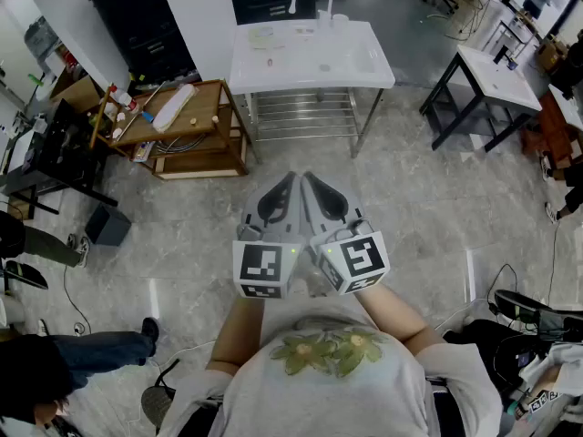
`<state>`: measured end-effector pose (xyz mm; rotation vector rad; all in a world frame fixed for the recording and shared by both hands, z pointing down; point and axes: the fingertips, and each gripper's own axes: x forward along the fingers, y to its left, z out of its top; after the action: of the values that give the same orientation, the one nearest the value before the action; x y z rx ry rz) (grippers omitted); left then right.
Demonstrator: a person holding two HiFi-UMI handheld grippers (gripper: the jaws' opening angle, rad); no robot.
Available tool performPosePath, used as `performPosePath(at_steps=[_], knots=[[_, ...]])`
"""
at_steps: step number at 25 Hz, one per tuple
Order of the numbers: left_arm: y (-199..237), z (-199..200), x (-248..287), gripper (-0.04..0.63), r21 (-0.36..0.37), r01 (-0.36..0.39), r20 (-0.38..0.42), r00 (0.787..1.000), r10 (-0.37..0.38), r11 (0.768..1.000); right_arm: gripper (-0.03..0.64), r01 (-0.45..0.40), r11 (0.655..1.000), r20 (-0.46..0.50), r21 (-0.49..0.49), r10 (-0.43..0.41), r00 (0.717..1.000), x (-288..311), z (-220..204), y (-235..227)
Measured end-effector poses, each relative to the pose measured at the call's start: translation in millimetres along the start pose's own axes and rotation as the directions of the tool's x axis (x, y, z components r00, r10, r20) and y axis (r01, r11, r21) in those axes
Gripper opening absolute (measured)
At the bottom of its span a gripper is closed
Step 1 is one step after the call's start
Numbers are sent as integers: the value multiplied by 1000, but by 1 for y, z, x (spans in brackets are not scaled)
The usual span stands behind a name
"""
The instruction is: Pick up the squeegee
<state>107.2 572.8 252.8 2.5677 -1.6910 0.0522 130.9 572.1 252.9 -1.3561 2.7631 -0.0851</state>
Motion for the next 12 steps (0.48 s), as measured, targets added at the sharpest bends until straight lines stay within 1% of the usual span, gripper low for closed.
performPosePath(at_steps=[6, 12], knots=[[20, -7, -1, 6, -4, 4, -10, 1000, -4, 1000, 21, 6, 1000, -10, -4, -6, 1000, 17, -8, 11], [26, -9, 5, 6, -4, 26, -5, 1000, -26, 1000, 21, 22, 1000, 2, -7, -22, 1000, 24, -11, 9]])
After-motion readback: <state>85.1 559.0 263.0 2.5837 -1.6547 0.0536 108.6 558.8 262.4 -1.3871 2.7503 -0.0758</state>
